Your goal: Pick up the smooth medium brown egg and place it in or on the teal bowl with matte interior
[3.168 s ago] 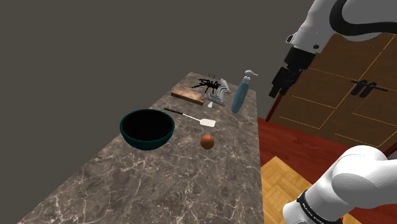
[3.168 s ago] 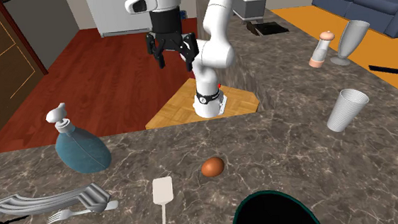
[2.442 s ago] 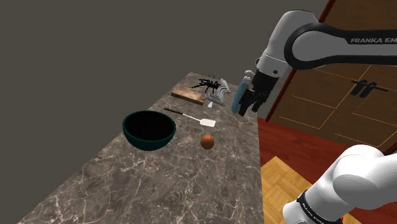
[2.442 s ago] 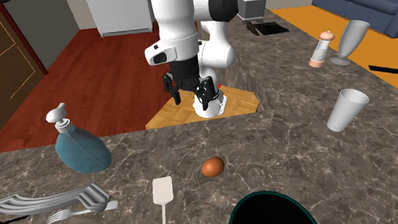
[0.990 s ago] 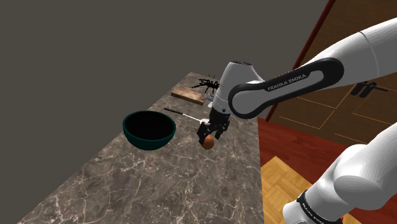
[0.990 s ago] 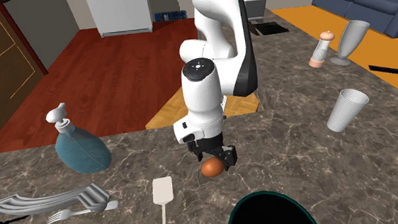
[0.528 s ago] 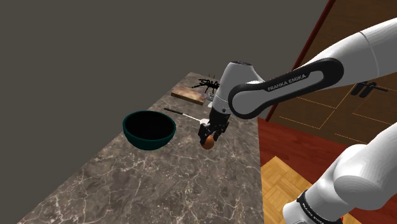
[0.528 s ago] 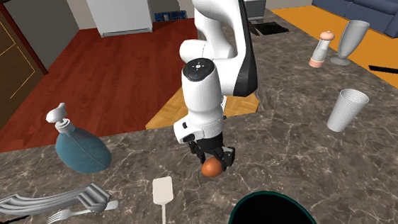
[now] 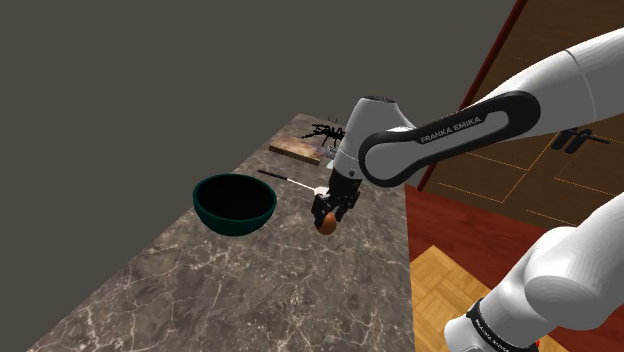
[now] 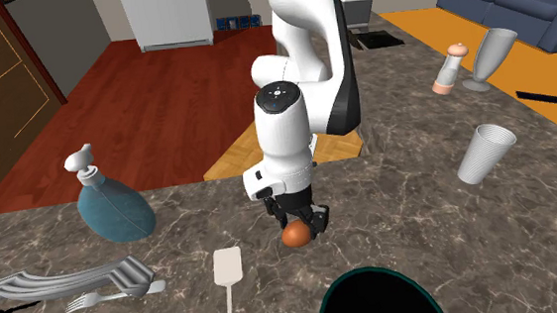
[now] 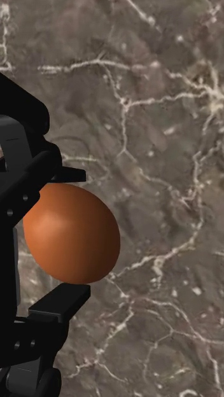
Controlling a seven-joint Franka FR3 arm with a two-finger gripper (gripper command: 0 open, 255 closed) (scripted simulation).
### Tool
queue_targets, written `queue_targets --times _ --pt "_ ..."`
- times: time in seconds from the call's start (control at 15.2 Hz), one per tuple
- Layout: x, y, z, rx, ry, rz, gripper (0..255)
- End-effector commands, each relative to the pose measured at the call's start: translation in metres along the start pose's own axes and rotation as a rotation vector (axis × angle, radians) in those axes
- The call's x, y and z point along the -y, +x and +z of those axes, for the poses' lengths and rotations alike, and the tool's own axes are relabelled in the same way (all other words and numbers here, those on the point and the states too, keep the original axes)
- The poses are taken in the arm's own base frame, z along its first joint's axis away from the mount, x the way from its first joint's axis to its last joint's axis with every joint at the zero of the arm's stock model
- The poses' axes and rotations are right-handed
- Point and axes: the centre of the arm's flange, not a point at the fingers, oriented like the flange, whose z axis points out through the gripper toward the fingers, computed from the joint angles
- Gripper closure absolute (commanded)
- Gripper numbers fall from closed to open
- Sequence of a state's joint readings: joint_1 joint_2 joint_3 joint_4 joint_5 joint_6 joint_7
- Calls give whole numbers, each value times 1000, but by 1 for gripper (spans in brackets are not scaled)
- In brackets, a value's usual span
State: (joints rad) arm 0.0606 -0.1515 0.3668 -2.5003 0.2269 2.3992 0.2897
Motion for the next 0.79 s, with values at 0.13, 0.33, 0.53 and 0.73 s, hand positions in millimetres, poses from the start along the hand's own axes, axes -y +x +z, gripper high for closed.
queue_targets --times 0.13,0.33,0.53,0.73 --pt "1 0 -10 1 0 0 255" --pt "3 0 -26 1 0 0 255" --pt "5 0 -41 1 0 0 255" --pt "6 0 -57 1 0 0 255"
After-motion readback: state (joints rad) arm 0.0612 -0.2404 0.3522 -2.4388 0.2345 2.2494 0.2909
